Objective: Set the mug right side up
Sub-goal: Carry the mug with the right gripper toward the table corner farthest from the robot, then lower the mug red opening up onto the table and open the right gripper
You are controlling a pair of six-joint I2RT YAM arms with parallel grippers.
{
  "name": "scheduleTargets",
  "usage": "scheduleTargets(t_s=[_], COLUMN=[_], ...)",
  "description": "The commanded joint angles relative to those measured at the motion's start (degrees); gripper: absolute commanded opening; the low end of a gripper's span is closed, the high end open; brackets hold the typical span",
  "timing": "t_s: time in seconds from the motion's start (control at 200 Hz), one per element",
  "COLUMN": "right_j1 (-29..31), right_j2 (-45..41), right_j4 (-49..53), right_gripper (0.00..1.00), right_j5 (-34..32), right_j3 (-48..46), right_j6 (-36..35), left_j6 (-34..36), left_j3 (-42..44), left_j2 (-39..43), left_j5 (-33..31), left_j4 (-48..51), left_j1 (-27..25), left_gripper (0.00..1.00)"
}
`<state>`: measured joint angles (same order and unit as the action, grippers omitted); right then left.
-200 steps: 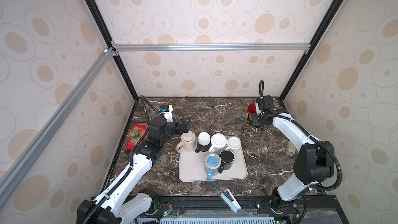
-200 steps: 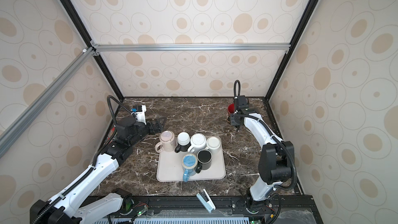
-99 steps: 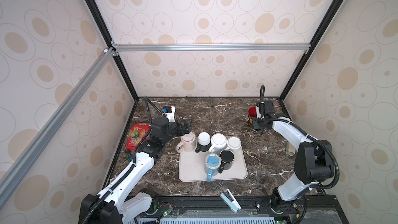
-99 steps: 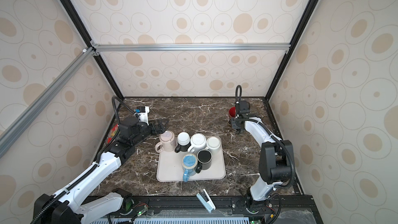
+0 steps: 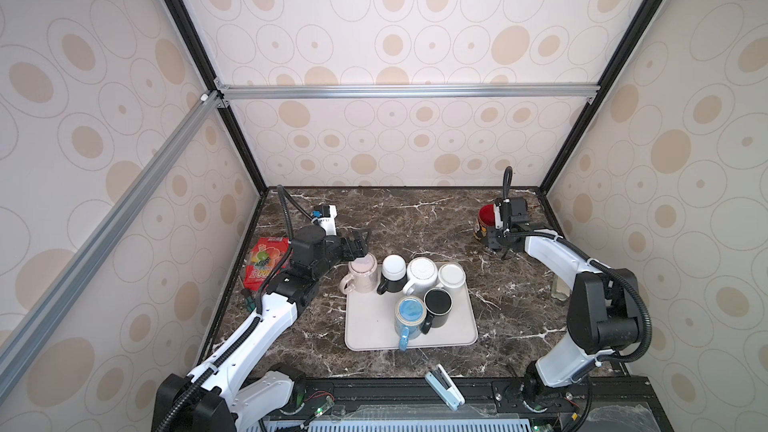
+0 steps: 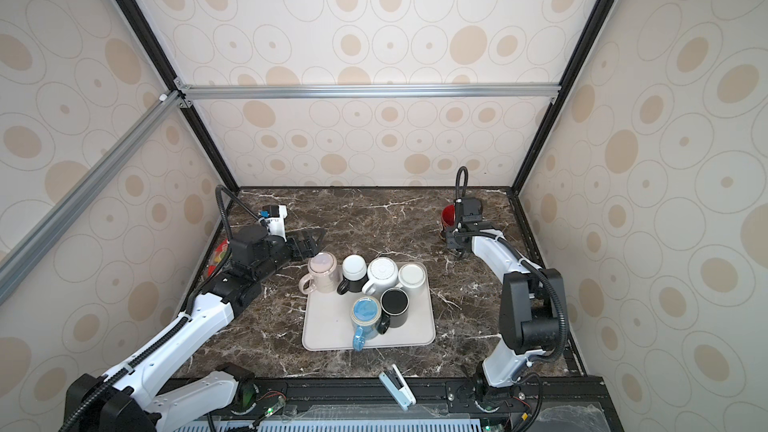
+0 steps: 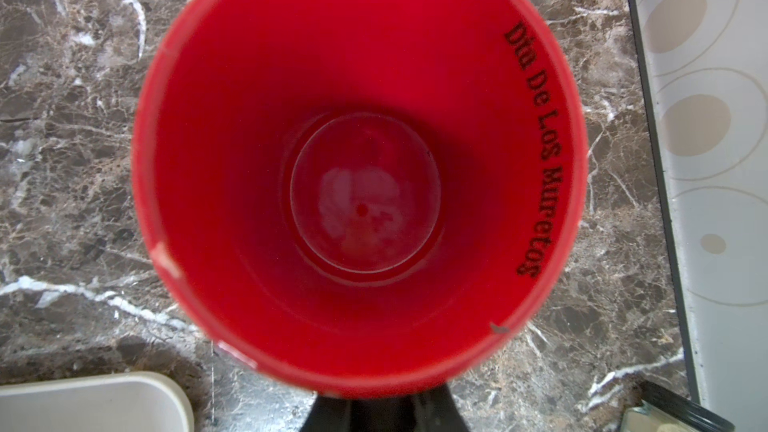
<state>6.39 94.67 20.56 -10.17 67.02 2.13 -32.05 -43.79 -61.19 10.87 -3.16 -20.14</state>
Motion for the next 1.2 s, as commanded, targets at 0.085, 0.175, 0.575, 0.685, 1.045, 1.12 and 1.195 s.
scheduleTargets(t_s=[0.085, 0.175, 0.575, 0.685, 1.045, 1.12, 1.195], right_j1=[-0.60, -0.72, -0.80, -0.85, -0.81, -0.84, -0.75], right_j2=[-0.37, -0.19, 0.34, 0.43, 0.67, 0.51, 0.36], right_j4=[-7.89, -7.81, -9.75, -10.09, -10.28, -9.93, -9.69], right_gripper=[0.00, 0.00, 0.00, 0.00, 0.00, 0.00, 0.03], right_j5=[-0.40, -0.53, -0.89, -1.15, -1.35, -1.35, -1.42], right_j3=[0.48, 0.39, -1.50, -2.09, -3.03, -3.09, -3.37], right_j6=[0.43, 0.61, 1.89, 1.91, 2.83, 3.26, 3.90], left_j6=[1.60, 1.90, 3.47, 3.75, 3.66, 3.58, 3.84], left_j3=[0.72, 0.74, 1.44, 1.36, 2.34, 2.55, 2.33], left_j2=[0.24, 0.10, 1.26, 0.98, 1.15, 1.08, 0.90], left_j5=[-1.46, -1.72, -1.86, -2.42, -2.02, -1.88, -1.89], left_j4=[1.24, 1.49, 3.35, 4.17, 4.06, 4.39, 5.14], left_j1=[0.37, 0.41, 0.37, 0.39, 0.41, 0.39, 0.37], left_gripper=[0.99, 0.99, 0.99, 0.99, 1.00, 1.00, 1.00])
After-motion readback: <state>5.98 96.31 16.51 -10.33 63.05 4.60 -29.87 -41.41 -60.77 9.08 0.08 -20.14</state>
